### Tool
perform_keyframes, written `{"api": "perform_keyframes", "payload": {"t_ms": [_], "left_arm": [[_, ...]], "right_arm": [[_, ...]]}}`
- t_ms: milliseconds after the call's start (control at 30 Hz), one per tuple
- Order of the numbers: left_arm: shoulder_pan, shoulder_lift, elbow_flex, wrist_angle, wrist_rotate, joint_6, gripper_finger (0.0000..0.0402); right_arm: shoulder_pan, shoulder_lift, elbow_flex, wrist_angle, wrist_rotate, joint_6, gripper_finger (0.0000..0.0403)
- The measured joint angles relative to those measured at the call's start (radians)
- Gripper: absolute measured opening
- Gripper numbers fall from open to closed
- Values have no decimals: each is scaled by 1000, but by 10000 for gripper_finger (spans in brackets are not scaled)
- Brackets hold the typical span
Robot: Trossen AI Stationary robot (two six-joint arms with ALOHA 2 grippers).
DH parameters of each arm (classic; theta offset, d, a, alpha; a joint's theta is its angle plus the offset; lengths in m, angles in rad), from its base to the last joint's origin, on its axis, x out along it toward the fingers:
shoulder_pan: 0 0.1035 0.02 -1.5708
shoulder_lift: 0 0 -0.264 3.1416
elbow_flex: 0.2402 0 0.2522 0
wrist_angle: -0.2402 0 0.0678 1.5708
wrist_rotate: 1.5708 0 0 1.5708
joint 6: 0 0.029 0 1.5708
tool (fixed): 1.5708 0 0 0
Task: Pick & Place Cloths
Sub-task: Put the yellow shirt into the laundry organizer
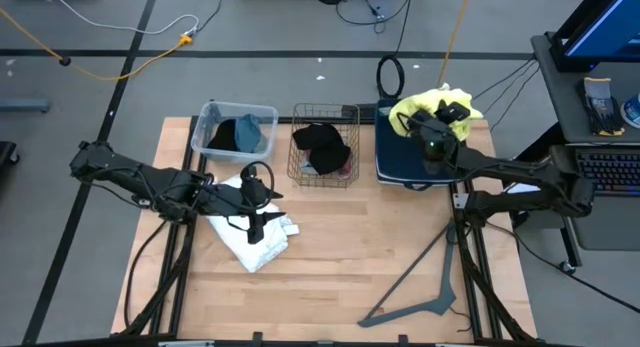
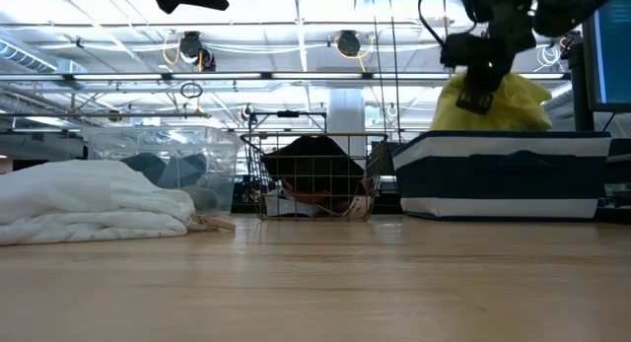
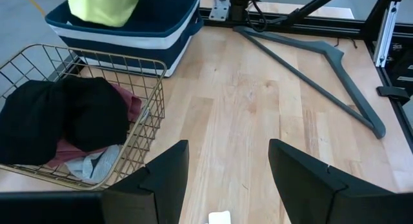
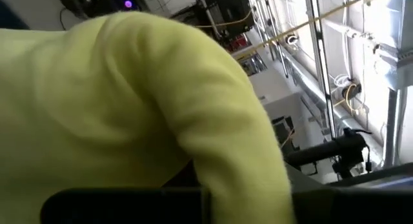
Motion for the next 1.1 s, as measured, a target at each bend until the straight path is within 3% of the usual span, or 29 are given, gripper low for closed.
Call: {"api": "perform_keyframes", "payload": {"t_ms": [200,633,1100], "left_arm": [[0,0,0,1,0,-2,216],[0,0,0,33,0,-2,216],[0,0,0,52,1,-2,216]], "right_arm": [[11,0,-107,57,-50,24,29],[74,0,-228,52,-142,265,29],[111,0,-229,-221,-458,664,44]]}}
